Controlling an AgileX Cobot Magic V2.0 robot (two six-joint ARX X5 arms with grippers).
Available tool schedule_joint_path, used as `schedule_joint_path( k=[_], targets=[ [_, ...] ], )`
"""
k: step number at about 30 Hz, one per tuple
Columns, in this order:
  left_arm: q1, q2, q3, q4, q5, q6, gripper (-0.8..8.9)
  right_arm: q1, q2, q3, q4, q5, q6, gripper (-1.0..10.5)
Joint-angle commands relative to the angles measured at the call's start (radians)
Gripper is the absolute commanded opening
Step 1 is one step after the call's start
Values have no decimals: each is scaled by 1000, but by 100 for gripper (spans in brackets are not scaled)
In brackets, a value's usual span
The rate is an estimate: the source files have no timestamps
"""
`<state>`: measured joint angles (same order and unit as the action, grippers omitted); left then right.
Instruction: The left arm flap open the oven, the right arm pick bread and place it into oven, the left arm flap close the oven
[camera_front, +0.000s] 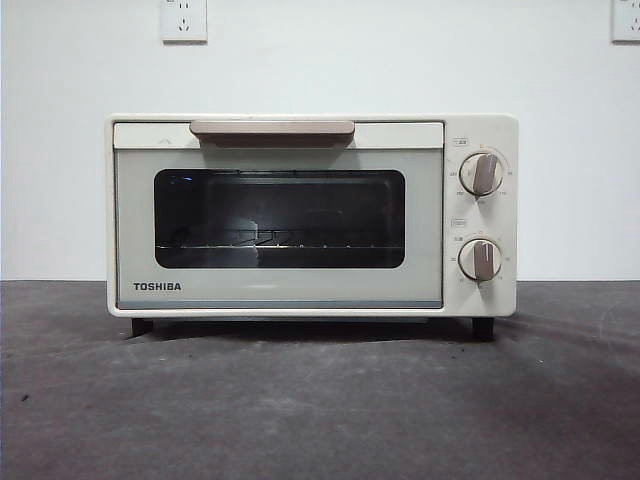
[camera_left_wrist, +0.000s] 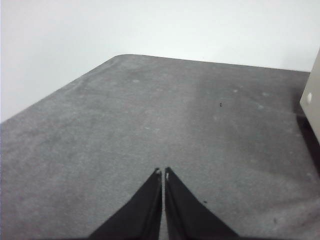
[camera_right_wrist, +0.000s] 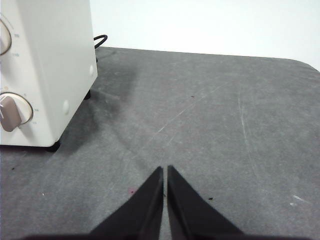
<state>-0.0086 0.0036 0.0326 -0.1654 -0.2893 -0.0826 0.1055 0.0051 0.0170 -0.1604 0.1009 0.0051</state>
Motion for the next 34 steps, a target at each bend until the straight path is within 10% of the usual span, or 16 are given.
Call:
schedule_joint_path(
  k=[1, 6, 34],
  targets=[
    [3, 0, -19, 23, -6, -99, 19, 2, -2, -6, 4, -4, 50, 9],
    [2, 0, -19, 69, 2, -249, 20, 2, -2, -6, 3, -38, 161, 9],
    [-70, 277, 343, 48, 268, -373, 18, 9, 113, 327, -84, -216, 362, 9]
  ],
)
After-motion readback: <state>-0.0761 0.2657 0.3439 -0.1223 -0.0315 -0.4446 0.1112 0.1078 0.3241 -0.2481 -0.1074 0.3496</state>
